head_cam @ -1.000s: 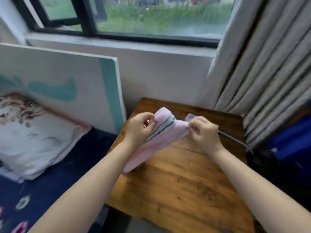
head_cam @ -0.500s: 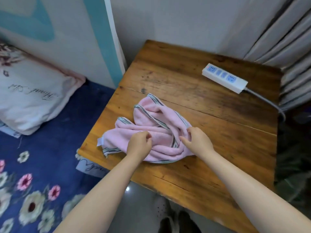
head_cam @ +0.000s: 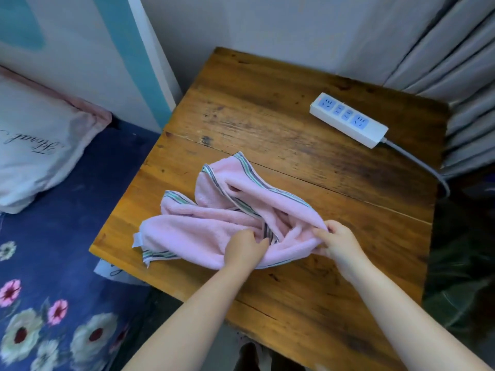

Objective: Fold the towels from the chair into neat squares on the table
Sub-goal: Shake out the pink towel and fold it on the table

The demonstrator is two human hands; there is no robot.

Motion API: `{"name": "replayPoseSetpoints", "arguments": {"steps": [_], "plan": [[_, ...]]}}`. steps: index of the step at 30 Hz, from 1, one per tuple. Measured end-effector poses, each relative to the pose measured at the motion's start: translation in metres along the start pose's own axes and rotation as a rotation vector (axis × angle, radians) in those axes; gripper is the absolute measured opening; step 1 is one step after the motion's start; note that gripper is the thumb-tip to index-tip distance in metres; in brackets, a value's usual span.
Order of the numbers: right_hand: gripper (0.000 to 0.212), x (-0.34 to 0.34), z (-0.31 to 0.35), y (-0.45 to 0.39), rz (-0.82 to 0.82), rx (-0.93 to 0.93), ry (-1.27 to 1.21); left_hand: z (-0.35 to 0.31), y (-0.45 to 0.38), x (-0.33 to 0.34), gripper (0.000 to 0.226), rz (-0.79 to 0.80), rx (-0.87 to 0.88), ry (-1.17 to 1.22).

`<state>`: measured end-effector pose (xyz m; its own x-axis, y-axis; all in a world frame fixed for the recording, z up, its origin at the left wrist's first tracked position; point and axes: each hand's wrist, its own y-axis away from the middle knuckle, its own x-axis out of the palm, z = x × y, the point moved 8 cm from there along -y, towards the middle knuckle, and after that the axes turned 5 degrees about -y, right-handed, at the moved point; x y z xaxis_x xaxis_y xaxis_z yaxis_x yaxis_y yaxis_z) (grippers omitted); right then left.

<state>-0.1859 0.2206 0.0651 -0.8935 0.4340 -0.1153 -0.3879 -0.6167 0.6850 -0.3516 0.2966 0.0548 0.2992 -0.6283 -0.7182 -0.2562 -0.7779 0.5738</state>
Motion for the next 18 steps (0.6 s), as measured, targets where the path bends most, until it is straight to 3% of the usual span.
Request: {"name": "replayPoseSetpoints", "arguments": {"steps": [6,8,12,15,18], "plan": [[0.020,-0.020,-0.022,0.001,-0.009,0.076,-0.069,-0.018,0.015,0.021,0.014,-0.048,0.083,-0.064],[0.020,-0.021,-0.027,0.001,-0.006,0.086,-0.103,-0.018,0.017,0.030,0.016,-0.034,0.089,0.041],[0.024,-0.020,-0.036,0.004,-0.011,0.094,-0.100,-0.004,0.009,0.034,0.043,0.002,0.011,0.299],[0.028,-0.018,-0.035,0.007,-0.028,0.085,-0.062,-0.006,0.011,0.011,0.031,-0.085,0.064,0.447],[0.027,-0.024,-0.025,0.011,-0.148,0.063,-0.110,0.005,0.016,-0.035,0.024,-0.234,0.102,0.572]]}}
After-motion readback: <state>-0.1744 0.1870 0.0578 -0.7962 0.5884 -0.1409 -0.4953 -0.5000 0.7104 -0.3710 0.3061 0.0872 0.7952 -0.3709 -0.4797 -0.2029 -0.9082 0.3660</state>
